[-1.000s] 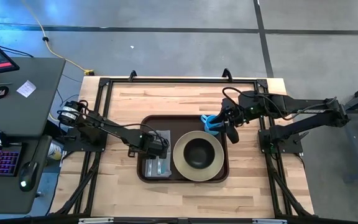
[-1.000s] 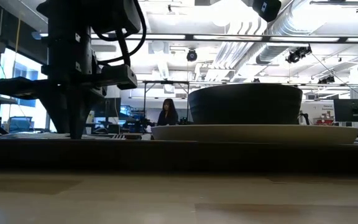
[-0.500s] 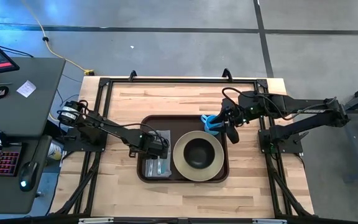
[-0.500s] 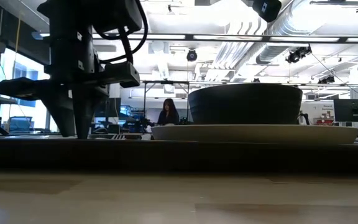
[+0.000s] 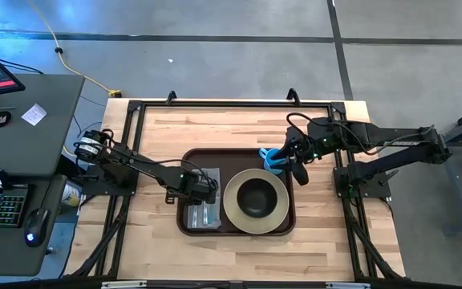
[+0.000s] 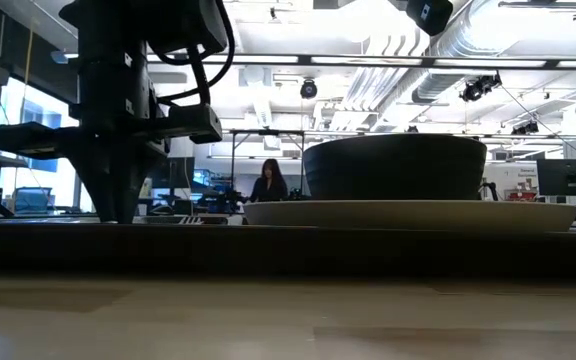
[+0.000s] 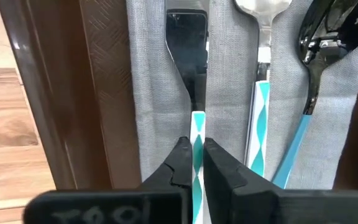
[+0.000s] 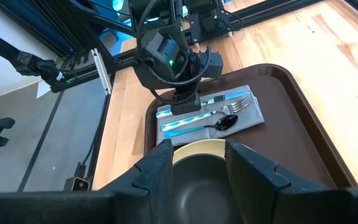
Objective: Set up tray
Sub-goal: Put the blue patterned knife on the gray napkin to the left of the blue patterned fork, then return to Home Position
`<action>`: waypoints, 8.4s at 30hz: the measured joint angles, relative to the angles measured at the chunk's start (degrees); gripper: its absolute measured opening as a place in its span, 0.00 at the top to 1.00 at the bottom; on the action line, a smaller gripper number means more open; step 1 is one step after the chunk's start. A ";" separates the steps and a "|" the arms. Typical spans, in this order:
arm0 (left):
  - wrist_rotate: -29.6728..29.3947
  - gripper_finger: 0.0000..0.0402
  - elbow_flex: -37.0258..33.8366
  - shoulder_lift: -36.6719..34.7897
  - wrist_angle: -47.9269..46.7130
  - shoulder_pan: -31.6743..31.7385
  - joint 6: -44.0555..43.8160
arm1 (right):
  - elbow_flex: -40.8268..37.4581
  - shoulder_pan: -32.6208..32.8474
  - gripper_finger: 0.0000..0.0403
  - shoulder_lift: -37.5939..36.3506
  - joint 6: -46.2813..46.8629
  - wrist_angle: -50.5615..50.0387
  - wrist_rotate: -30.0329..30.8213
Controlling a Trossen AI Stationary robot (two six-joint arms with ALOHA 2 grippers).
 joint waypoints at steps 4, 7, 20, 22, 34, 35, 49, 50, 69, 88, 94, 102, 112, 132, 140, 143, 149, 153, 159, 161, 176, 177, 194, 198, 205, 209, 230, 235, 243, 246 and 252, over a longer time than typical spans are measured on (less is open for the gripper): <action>0.19 0.83 0.00 0.00 0.00 0.00 -0.16 | 0.00 0.01 0.65 0.00 0.00 0.00 0.00; 0.47 0.77 0.00 0.00 -0.05 0.00 -0.23 | 0.02 0.00 0.65 0.00 0.02 0.00 -0.02; 0.59 0.77 0.00 0.00 0.95 0.00 -0.15 | 0.02 0.00 0.65 0.00 0.22 -0.01 -0.02; 0.63 0.78 0.00 0.00 1.49 0.00 -0.15 | 0.02 0.01 0.65 0.00 0.24 -0.02 -0.04; 3.00 0.78 0.00 0.00 1.11 -0.02 0.59 | 0.02 0.01 0.65 0.00 0.13 0.00 -0.51; 3.06 0.78 0.00 0.00 1.12 -0.02 0.58 | 0.02 0.01 0.65 0.00 0.13 0.00 -0.51; 3.70 0.65 0.00 0.00 -0.90 0.00 0.16 | 0.07 0.00 0.65 0.00 0.11 0.02 -0.81; 3.67 0.63 0.00 0.00 -0.90 0.00 0.16 | 0.07 0.01 0.65 0.00 0.11 0.02 -0.81; 1.44 0.55 0.06 -1.64 -0.50 0.02 -1.31 | 0.07 0.01 0.65 0.00 1.36 0.02 -0.89; -20.80 0.62 0.07 -21.77 -7.28 0.00 13.70 | 0.07 -3.57 0.66 -1.03 3.90 -1.33 -0.49; -32.40 0.65 0.07 -27.95 6.12 0.02 35.55 | 0.07 -7.34 0.74 -3.23 5.27 0.06 -0.57; -19.83 0.75 0.01 -33.60 28.44 8.46 61.76 | 0.09 -11.50 0.93 -6.41 6.49 4.89 -1.30; 2.90 0.95 -0.04 -39.24 32.90 20.75 73.86 | 0.07 -14.42 0.98 -7.95 9.93 3.28 -0.44; -1.04 0.88 -21.65 -63.38 38.11 21.75 71.73 | -2.17 -9.87 1.00 -15.08 17.96 -1.69 17.72; -2.51 0.95 -30.52 -73.06 38.98 21.73 68.93 | -23.54 -4.25 1.00 -22.98 30.24 20.56 20.46; -5.96 0.90 -33.10 -76.93 38.97 21.75 67.08 | -31.42 -2.34 1.00 -26.75 35.41 28.62 22.97; -6.55 0.93 -38.99 -83.15 38.70 21.75 63.11 | -41.05 1.23 1.00 -33.95 39.76 36.69 29.30; -5.83 0.95 -43.19 -86.77 38.82 21.75 60.93 | -42.45 2.61 1.00 -37.54 39.74 34.47 32.08; -6.76 0.88 -49.29 -87.38 40.95 21.73 54.89 | -42.45 3.04 1.00 -40.47 39.02 31.75 33.05; -6.75 0.90 -51.17 -86.44 44.81 21.73 53.90 | -42.45 3.03 1.00 -40.99 39.87 30.71 32.57; -7.04 0.95 -55.71 -86.42 51.44 19.02 52.65 | -42.45 3.05 1.00 -41.20 42.29 34.49 32.95; -7.26 0.95 -55.71 -86.38 51.58 18.19 52.82 | -42.45 3.05 1.00 -41.22 42.22 35.25 33.36; -11.58 0.93 -55.84 -86.31 44.76 11.58 59.10 | -42.45 3.05 1.00 -41.18 37.97 35.28 35.58; -11.58 0.81 -55.87 -86.31 42.92 11.58 62.07 | -44.52 3.05 1.00 -41.32 38.79 36.19 33.74; -11.69 0.70 -55.87 -86.20 41.19 11.58 70.25 | -60.34 3.05 1.00 -41.59 43.45 59.21 31.49; -11.78 0.70 -55.87 -86.18 41.11 11.60 72.32 | -61.56 3.03 1.00 -41.67 40.33 60.27 30.55; -11.76 0.72 -55.91 -86.16 41.13 11.58 93.20 | -62.27 3.05 1.00 -41.62 -1.20 47.33 24.89; -11.74 0.72 -55.91 -86.16 41.16 11.59 93.20 | -62.27 3.05 1.00 -41.59 -5.43 42.53 24.81; -11.73 0.72 -55.91 -86.16 41.16 11.58 93.18 | -62.29 3.05 1.00 -41.59 -5.38 41.64 24.81; -11.72 0.72 -55.91 -86.16 41.16 11.58 93.18 | -62.29 3.05 1.00 -41.60 -5.38 41.64 24.80; -11.69 0.72 -55.91 -86.16 41.16 11.58 93.17 | -62.29 3.05 1.00 -41.60 -5.35 41.65 24.80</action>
